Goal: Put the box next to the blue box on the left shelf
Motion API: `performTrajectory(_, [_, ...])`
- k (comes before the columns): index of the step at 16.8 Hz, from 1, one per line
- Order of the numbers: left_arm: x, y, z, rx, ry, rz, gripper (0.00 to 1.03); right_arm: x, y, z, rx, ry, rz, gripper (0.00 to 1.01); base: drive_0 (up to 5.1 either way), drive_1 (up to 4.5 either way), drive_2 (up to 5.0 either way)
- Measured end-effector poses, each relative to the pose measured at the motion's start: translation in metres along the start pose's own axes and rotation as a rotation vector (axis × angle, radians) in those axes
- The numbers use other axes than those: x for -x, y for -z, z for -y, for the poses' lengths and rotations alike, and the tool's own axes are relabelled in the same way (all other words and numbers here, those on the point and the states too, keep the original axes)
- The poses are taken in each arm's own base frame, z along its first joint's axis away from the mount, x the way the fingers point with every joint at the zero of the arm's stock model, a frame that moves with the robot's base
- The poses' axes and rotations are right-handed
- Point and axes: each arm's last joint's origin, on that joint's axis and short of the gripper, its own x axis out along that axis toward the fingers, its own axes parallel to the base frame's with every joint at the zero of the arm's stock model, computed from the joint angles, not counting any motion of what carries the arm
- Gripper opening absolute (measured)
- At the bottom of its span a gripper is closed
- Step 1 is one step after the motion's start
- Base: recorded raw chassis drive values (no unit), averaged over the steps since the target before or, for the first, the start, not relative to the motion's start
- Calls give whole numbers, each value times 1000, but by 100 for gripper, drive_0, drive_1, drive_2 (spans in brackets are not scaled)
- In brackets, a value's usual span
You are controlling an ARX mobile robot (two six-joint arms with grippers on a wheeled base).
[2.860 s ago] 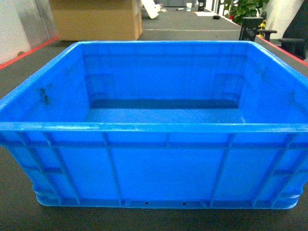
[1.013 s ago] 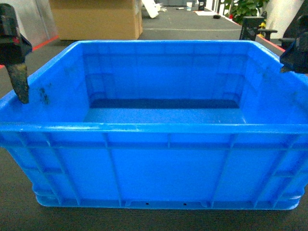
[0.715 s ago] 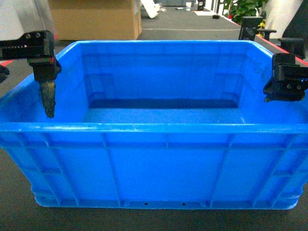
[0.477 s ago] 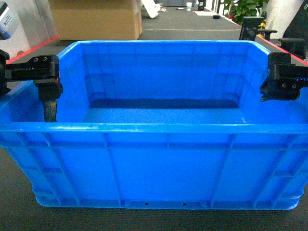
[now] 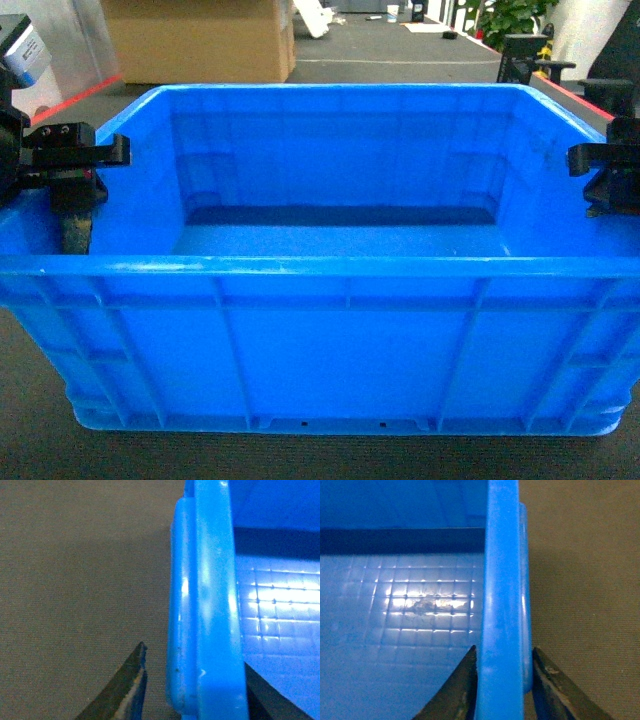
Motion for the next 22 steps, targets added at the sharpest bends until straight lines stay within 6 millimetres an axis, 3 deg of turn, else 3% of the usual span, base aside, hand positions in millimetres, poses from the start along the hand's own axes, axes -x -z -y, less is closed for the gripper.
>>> performTrajectory(2, [0, 0, 4, -26, -14, 28, 23, 0, 1, -2, 2, 5, 18, 22, 0, 0, 0])
performTrajectory(6, [9, 5, 3, -28, -10, 166, 21, 12, 3, -8, 7, -3, 128, 22, 0, 0, 0])
performTrajectory(9, [39, -7, 3, -23, -5, 373, 21, 42, -3, -14, 26, 15, 356, 22, 0, 0, 0])
performTrajectory(11, [74, -22, 7, -16, 7, 588, 21, 70, -16, -14, 24, 33, 551, 22, 0, 0, 0])
performTrajectory(12, [85, -19, 8, -26, 0, 636, 21, 79, -15, -13, 21, 35, 570, 22, 0, 0, 0])
performTrajectory(13, [86, -9, 7, -28, 6, 621, 21, 83, -8, -10, 28, 47, 589, 22, 0, 0, 0])
performTrajectory(22, [91, -9, 8, -26, 9, 640, 21, 88, -5, -7, 40, 38, 631, 22, -13, -13, -13])
